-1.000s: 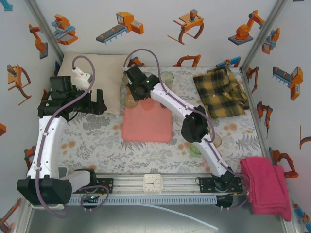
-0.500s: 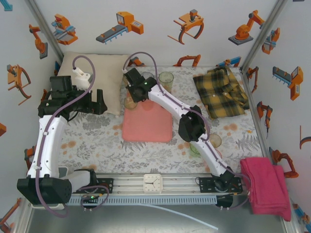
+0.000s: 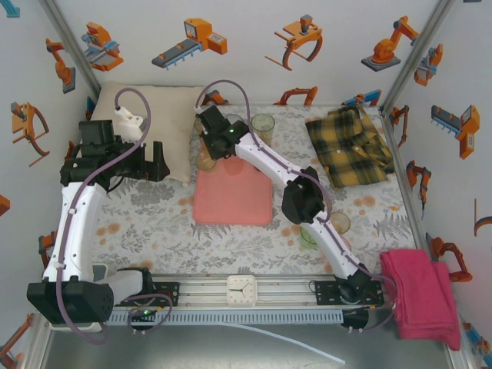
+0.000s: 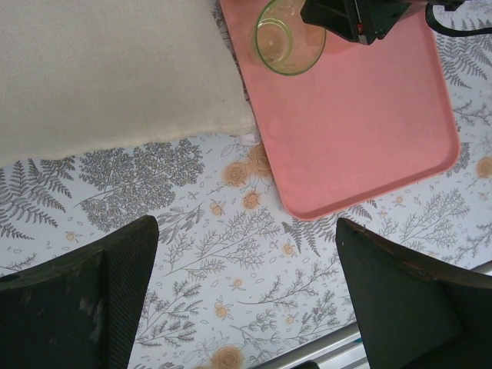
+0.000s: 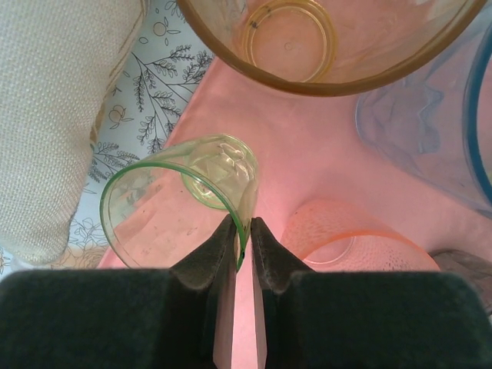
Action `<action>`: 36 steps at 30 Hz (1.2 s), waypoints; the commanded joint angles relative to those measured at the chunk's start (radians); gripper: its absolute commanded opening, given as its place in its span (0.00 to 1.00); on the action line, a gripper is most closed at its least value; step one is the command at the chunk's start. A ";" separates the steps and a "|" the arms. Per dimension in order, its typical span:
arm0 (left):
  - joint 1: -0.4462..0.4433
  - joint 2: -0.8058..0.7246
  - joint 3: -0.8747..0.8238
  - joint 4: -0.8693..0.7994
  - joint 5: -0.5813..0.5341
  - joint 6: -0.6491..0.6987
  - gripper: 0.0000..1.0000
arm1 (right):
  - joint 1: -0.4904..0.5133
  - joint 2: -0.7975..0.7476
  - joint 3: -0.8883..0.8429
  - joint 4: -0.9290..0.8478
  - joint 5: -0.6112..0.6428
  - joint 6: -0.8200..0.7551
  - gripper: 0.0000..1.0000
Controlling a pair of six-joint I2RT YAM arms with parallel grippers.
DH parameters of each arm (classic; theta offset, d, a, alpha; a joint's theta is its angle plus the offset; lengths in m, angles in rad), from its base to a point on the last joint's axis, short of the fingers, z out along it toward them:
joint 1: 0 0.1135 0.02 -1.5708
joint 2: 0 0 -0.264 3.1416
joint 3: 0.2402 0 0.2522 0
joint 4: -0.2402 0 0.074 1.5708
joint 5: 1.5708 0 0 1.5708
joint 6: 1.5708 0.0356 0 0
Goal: Place the glasses into the tray
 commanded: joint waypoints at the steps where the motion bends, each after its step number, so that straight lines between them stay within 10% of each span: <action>1: 0.006 -0.006 -0.012 0.004 0.016 -0.011 0.89 | -0.009 0.027 0.042 0.018 -0.018 0.022 0.17; 36: 0.006 -0.020 -0.032 0.016 0.012 -0.010 0.89 | -0.018 0.046 0.061 0.036 -0.014 0.068 0.17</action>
